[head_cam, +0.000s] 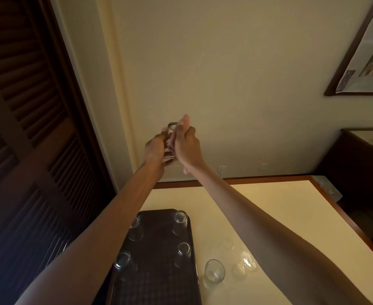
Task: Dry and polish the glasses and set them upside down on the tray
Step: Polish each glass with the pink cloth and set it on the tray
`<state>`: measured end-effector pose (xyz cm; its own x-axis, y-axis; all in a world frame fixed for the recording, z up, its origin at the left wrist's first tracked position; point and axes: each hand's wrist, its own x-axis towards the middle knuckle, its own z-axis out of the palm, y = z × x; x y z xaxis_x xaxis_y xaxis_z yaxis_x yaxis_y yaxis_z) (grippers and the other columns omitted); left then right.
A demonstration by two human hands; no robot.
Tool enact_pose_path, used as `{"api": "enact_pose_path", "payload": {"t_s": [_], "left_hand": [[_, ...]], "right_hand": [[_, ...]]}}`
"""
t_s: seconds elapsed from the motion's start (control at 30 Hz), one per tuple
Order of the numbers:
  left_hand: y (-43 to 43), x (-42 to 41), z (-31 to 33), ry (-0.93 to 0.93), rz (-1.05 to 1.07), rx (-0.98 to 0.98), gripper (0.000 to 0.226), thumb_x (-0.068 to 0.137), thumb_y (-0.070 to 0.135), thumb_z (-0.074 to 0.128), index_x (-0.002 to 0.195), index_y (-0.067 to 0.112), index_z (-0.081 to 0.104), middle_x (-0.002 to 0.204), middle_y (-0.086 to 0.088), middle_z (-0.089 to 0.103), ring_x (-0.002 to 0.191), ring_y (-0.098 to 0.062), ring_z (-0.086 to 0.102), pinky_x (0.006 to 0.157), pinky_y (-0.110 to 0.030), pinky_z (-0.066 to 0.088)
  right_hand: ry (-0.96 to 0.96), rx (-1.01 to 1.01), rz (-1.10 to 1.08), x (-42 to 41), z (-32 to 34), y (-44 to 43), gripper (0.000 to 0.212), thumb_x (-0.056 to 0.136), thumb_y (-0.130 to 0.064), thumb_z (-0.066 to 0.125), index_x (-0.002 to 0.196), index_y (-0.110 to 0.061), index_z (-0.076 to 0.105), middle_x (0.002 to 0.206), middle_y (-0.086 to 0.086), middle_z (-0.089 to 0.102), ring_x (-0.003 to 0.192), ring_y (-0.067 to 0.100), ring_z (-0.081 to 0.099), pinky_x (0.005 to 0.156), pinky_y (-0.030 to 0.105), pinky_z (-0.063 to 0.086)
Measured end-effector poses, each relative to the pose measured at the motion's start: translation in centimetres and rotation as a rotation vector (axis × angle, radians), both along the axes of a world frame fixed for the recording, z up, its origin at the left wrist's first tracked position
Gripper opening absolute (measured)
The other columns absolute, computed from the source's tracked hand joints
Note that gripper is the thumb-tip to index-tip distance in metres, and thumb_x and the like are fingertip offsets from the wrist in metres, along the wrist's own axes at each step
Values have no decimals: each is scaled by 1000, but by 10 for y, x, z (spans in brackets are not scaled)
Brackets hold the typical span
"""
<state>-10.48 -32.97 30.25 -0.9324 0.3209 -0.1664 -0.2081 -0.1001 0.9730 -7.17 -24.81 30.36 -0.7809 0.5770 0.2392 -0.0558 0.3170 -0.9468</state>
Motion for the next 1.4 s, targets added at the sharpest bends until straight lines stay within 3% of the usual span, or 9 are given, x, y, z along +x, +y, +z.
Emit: {"api": "enact_pose_path", "payload": {"t_s": [0.1, 0.33, 0.47, 0.7, 0.87, 1.07, 1.2, 1.33, 1.4], "left_hand": [[3, 5, -2, 26, 6, 36, 49, 104, 54, 46, 100, 18, 78, 95, -5, 79, 97, -28, 71, 86, -43, 56], [6, 12, 8, 59, 116, 80, 24, 90, 38, 69, 97, 16, 76, 87, -2, 78, 87, -20, 74, 69, -28, 56], [-1, 1, 8, 112, 75, 153, 26, 85, 37, 64, 80, 14, 77, 72, -8, 66, 70, -23, 63, 67, -34, 49], [-3, 1, 0, -10, -43, 146, 47, 108, 40, 42, 76, 15, 67, 57, 0, 61, 73, -19, 62, 75, -34, 53], [0, 13, 2, 72, -11, 74, 43, 109, 44, 39, 93, 21, 71, 85, 0, 73, 83, -18, 64, 77, -35, 47], [-2, 16, 21, 129, 108, 58, 25, 97, 43, 60, 103, 23, 73, 95, 3, 74, 95, -17, 69, 74, -30, 50], [-9, 9, 30, 89, 128, 109, 21, 87, 36, 69, 95, 17, 75, 90, 0, 74, 88, -20, 69, 75, -33, 55], [-15, 2, 20, 30, 21, 172, 45, 86, 43, 69, 114, 9, 76, 113, -13, 76, 105, -27, 72, 91, -40, 56], [-13, 6, 16, 17, 21, 152, 46, 96, 46, 59, 105, 3, 76, 90, -15, 74, 89, -29, 69, 82, -40, 52]], "right_hand": [[-9, -168, 63, -4, 8, 12, 72, 104, -56, 21, 63, -12, 61, 52, -1, 62, 51, 15, 63, 61, 32, 54], [-165, -704, 209, 0, -2, -3, 54, 101, -53, 35, 74, -17, 64, 66, 5, 66, 70, 22, 68, 73, 37, 54], [-78, -324, 138, 4, -17, -15, 65, 105, -50, 24, 77, -8, 64, 54, -2, 62, 54, 12, 65, 58, 30, 53], [82, 344, 37, 4, 3, -4, 32, 105, -34, 39, 111, -4, 49, 102, 11, 62, 80, 17, 60, 61, 17, 46], [-41, -187, 198, -4, 21, 15, 60, 102, -51, 31, 67, -10, 58, 58, 6, 60, 50, 19, 60, 60, 33, 52], [-127, -790, 286, 8, 20, 0, 60, 102, -52, 29, 96, -8, 70, 83, 15, 72, 82, 29, 68, 73, 35, 56], [-135, -487, 199, 25, 11, -24, 60, 107, -46, 21, 86, -9, 62, 62, 3, 65, 60, 11, 67, 60, 23, 49], [30, -45, 100, 32, 2, -31, 46, 107, -43, 28, 115, -2, 47, 78, 2, 63, 59, 2, 64, 50, 16, 49], [120, 138, 18, 30, 7, -28, 46, 104, -45, 33, 122, -4, 44, 97, 9, 64, 77, 13, 67, 62, 26, 56]]}}
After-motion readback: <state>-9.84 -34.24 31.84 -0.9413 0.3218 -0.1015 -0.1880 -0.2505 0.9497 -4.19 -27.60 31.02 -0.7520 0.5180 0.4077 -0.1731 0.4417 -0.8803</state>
